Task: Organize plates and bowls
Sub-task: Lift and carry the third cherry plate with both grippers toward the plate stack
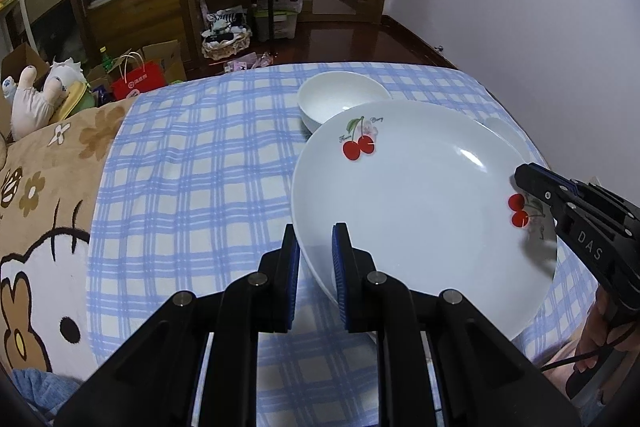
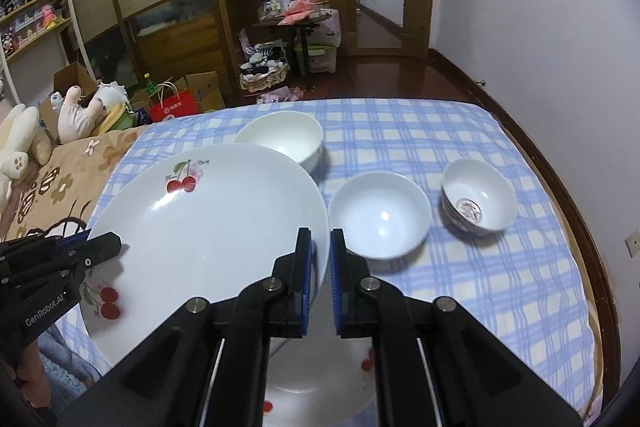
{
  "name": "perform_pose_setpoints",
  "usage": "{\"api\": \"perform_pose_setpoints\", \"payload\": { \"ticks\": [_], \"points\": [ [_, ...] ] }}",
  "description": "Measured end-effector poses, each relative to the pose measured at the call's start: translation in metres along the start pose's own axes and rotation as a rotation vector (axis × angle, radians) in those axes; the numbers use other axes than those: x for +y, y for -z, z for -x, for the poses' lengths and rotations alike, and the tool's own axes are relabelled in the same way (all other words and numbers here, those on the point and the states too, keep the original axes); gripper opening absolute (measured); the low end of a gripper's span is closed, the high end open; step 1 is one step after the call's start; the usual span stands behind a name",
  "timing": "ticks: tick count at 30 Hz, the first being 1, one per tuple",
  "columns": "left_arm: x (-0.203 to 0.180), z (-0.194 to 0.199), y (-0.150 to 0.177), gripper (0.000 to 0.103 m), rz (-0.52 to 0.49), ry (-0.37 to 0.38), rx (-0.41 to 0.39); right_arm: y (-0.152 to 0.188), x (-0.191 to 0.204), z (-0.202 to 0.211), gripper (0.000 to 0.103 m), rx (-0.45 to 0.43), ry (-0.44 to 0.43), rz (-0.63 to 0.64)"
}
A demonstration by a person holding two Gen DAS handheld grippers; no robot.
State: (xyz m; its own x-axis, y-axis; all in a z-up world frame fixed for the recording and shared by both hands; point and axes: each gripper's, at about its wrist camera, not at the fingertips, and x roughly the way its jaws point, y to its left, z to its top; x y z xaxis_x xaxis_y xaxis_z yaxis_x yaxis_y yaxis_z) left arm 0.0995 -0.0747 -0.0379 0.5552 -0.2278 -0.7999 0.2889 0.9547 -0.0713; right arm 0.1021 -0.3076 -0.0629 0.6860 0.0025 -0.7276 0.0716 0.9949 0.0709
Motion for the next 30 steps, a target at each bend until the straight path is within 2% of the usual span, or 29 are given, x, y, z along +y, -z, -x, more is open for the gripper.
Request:
{"api": "perform_pose_setpoints", "payload": {
  "ticks": [15,30],
  "points": [
    [-0.025,-0.012,0.021,0.016,-0.049,0.05,0.035,0.04,-0.028,0.016,0.01,0.023,0.033,-0.071],
    [-0.036,-0.039,0.034,0.016,-0.077,0.036,0.108,0.063,-0.043,-0.007,0.01,0.081,0.007,-0.119]
  ]
}}
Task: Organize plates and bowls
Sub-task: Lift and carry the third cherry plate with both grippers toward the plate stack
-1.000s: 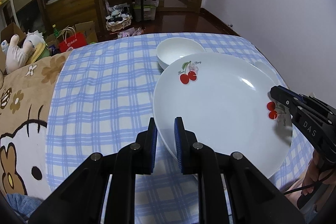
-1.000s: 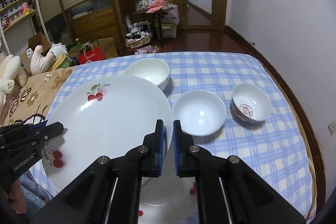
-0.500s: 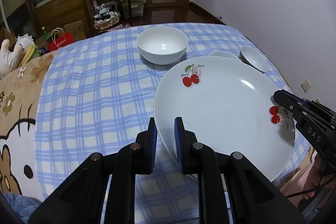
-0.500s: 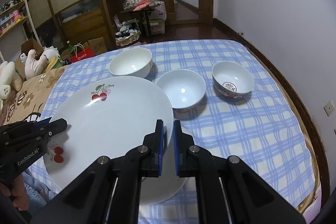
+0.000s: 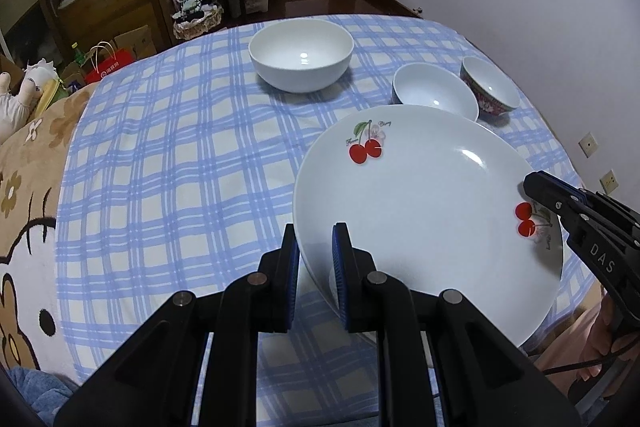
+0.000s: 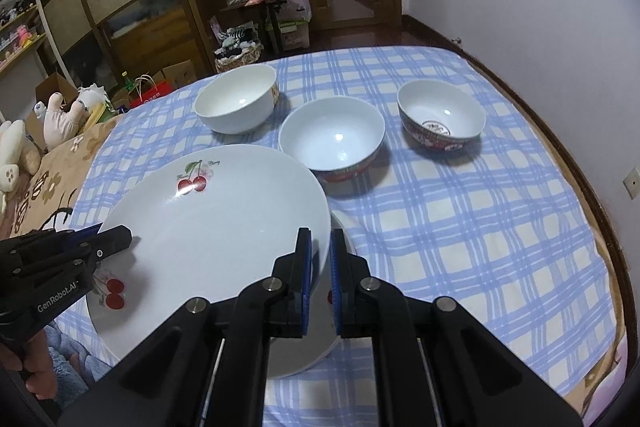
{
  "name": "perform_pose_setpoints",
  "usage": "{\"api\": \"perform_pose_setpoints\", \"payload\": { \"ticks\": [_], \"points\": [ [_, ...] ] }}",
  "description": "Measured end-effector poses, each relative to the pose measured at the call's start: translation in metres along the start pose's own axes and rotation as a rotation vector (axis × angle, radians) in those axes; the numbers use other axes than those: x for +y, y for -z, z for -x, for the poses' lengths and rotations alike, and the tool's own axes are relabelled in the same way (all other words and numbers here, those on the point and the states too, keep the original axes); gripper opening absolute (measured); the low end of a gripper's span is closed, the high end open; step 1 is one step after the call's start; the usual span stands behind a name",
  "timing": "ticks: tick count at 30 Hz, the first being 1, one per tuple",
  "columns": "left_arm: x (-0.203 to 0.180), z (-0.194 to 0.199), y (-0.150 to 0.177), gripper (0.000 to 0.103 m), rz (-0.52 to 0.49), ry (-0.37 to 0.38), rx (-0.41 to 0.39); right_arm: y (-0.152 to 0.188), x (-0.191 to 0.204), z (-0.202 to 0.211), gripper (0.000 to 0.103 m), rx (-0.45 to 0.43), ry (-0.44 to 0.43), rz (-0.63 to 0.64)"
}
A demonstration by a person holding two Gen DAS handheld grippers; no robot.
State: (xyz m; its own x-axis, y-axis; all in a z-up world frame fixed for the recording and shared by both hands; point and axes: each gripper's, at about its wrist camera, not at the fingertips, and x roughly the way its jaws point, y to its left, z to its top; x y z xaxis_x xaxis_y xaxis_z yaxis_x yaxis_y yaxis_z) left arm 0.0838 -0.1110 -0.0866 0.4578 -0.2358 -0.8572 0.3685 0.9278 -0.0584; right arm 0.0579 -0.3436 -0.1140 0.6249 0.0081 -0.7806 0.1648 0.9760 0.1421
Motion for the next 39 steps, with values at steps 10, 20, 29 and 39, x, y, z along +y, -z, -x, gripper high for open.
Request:
{"api": "perform_pose_setpoints", "payload": {
  "ticks": [10,20,29,39],
  "points": [
    [-0.006,-0.018,0.007,0.016,-0.02,0.003,0.05,0.01,-0.007,-0.016,0.01,0.034,0.009,-0.009],
    [-0.006,-0.027,0.01,0.016,-0.023,-0.007,0.075,0.016,-0.008,-0.027,0.01,0.056,0.016,-0.006],
    [-0.009,-0.034,0.012,0.016,-0.033,0.003,0.099,0.018,-0.012,-0.033,0.01,0.076,0.018,-0.034],
    [-0.009,-0.043,0.014,0.017,-0.034,0.001,0.126,0.021,-0.012,-0.041,0.01,0.097,0.026,-0.035]
  ]
}}
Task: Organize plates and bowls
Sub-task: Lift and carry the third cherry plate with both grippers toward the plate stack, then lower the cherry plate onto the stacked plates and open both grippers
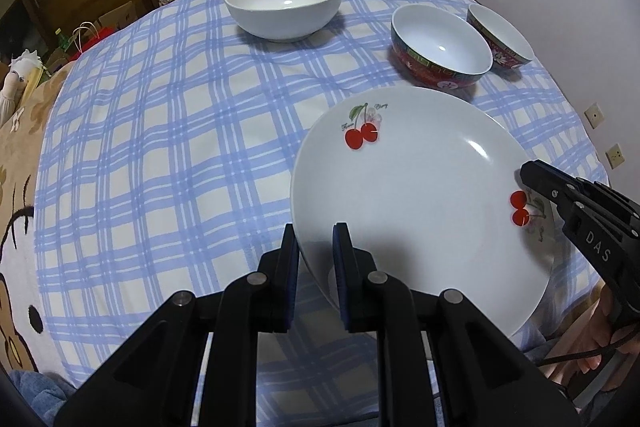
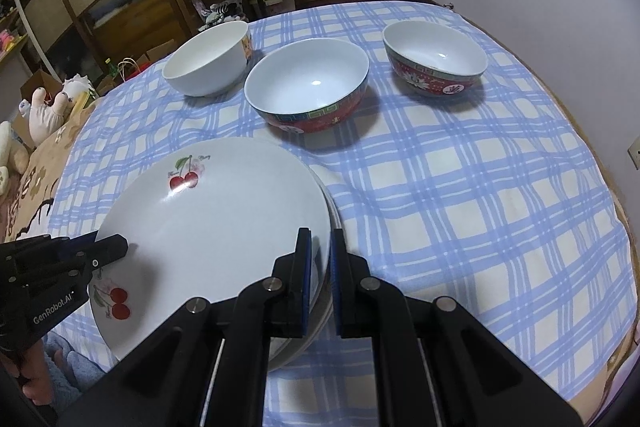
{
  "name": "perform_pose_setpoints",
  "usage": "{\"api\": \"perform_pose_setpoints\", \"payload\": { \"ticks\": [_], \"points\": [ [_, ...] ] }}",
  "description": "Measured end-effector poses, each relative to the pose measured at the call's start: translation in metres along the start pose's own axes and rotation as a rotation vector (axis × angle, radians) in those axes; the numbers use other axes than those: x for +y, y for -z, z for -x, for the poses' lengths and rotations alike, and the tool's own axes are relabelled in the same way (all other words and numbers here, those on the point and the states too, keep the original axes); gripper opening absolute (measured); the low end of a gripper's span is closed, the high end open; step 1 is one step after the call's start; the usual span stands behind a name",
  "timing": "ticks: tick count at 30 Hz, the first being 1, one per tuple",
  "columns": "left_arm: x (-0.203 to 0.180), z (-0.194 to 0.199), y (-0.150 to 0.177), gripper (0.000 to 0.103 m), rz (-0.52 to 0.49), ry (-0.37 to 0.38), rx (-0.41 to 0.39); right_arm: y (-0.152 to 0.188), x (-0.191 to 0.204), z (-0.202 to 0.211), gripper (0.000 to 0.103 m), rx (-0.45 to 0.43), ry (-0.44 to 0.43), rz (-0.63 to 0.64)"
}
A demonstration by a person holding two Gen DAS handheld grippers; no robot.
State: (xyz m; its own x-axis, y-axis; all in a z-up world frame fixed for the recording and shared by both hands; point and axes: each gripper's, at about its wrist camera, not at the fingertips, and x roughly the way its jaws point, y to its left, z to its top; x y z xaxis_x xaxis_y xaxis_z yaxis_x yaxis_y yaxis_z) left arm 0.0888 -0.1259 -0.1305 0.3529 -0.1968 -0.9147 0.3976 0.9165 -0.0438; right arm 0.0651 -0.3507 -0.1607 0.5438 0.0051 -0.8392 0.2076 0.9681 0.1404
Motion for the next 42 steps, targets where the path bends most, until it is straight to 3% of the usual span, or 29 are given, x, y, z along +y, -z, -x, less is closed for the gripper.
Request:
{"api": "perform_pose_setpoints", "payload": {
  "ticks": [42],
  "points": [
    [-0.001,-0.018,0.004,0.017,-0.023,-0.018,0.065,0.003,0.003,-0.012,0.01,0.033,0.047,0.028]
  ]
}}
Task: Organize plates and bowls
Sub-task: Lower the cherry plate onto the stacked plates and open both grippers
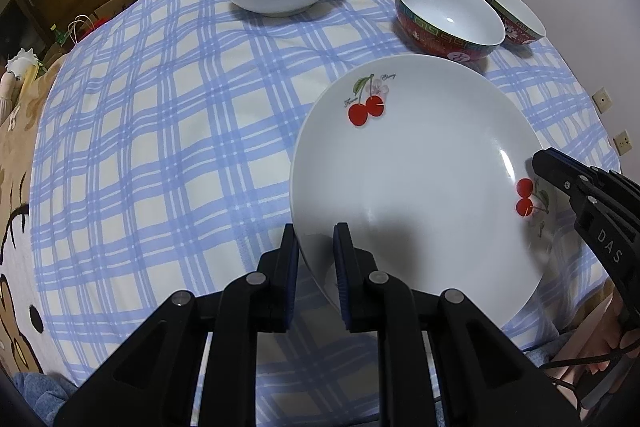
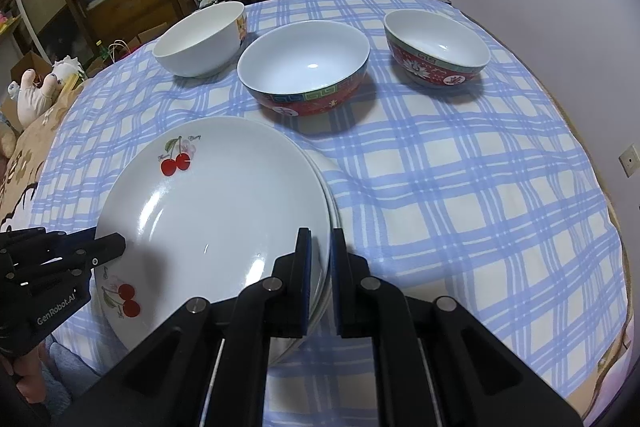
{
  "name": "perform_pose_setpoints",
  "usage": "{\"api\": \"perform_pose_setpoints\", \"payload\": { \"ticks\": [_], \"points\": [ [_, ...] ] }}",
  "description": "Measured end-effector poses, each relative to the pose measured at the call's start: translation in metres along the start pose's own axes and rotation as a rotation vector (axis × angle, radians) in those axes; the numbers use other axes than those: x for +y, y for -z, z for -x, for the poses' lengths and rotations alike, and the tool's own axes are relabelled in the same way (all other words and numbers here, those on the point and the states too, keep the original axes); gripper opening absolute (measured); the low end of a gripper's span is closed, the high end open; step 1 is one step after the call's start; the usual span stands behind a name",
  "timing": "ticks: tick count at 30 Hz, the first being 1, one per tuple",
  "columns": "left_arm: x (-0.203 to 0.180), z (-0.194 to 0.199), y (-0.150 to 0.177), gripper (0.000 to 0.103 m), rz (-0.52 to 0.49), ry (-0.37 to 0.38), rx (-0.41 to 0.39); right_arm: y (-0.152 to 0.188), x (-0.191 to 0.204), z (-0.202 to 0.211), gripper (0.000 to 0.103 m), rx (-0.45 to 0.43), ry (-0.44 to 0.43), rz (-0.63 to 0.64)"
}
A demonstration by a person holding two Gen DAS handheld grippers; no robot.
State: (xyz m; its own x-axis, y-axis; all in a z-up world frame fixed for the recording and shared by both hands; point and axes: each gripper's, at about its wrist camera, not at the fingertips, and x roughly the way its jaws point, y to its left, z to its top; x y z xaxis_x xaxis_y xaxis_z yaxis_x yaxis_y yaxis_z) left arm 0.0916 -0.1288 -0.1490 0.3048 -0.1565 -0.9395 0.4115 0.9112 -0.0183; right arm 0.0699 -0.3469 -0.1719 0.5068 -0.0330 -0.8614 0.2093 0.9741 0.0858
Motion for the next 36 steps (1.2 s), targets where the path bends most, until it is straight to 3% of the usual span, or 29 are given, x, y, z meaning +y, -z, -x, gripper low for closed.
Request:
{"api": "perform_pose_setpoints", "payload": {
  "ticks": [9,36],
  "points": [
    [-0.0009,-0.0013,-0.0008,0.018,-0.011,-0.008,0.0,0.0005,0.0054,-0.0001,0.013,0.0,0.037,0.036],
    [-0.0031,0.0018,0.0009,0.018,-0.04,-0.022,-0.002,-0.0007,0.0044,0.0002,0.014,0.002,0.024,0.025]
  ]
}}
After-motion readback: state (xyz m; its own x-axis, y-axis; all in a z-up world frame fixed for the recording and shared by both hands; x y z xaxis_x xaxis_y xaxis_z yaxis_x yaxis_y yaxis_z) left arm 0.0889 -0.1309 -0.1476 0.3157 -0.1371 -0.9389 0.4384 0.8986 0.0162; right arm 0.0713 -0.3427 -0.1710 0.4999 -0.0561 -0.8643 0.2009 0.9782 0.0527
